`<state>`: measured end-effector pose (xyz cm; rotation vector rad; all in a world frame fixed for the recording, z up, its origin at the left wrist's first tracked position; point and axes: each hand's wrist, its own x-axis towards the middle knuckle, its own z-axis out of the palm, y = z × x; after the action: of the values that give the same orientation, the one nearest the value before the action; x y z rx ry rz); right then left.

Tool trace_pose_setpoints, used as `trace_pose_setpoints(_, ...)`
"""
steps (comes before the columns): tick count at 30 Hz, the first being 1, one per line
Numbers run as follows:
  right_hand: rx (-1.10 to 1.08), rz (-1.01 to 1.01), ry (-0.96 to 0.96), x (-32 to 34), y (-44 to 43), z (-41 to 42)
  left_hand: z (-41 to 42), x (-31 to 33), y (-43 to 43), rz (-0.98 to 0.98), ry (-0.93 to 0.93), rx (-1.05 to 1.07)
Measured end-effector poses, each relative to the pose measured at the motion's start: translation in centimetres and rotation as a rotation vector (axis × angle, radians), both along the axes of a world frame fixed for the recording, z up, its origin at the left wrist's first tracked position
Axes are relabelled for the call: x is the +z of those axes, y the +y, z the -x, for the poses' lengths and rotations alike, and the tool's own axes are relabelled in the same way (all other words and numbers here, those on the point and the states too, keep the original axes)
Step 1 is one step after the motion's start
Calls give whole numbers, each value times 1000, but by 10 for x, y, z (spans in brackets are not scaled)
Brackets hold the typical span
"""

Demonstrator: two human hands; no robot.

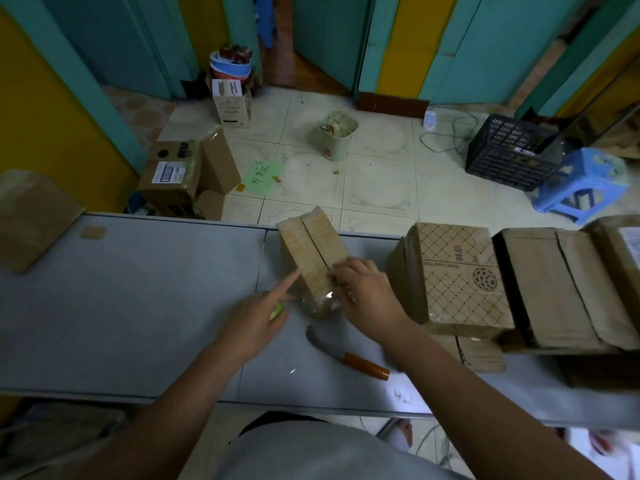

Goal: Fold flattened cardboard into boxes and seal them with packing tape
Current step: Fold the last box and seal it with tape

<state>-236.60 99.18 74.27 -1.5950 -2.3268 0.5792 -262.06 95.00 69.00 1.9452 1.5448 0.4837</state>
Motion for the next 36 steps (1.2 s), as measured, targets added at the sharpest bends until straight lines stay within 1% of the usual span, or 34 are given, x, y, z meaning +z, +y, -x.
trace_pose_setpoints(1, 12, 14, -22, -3, 3, 0, 5, -4, -1, -27, 28, 17)
trace_pose_setpoints(4, 23, -18, 15, -6, 7, -3, 15, -18, -6, -68, 109, 64)
trace_pose_setpoints(11, 50, -9, 72, -5, 5, -5, 4, -38, -18, -13, 156, 20)
trace_pose_setpoints(15, 36, 23, 122, -3, 4, -7, 5, -35, -19, -118, 222, 73)
trace_pose_setpoints(16, 26, 32, 142, -3, 4, -8, 4, -33, -19, -162, 191, 113)
trace_pose_setpoints(17, 15, 42, 164, -3, 3, -8, 1, -31, -19, -191, 104, 181)
trace_pose_setpoints(18, -1, 53, 193, -3, 2, -9, -5, -26, -17, -178, -32, 275)
trace_pose_setpoints(19, -23, 65, 229, -4, 1, -9, -13, -20, -15, -108, -187, 384)
trace_pose_setpoints(21, -78, 84, 291, -6, -1, -9, -30, -4, -10, 127, -449, 554)
trace_pose_setpoints(23, -138, 103, 347, -8, -4, -7, -46, 5, -7, 316, -608, 592)
trace_pose_setpoints(25, -167, 120, 396, -9, -7, -6, -57, 10, -6, 363, -699, 614)
trace_pose_setpoints(30, -184, 138, 457, -15, -12, -10, -72, 7, -5, 371, -878, 709)
trace_pose_setpoints(36, -197, 152, 477, -18, -15, -16, -81, -11, -9, 280, -907, 692)
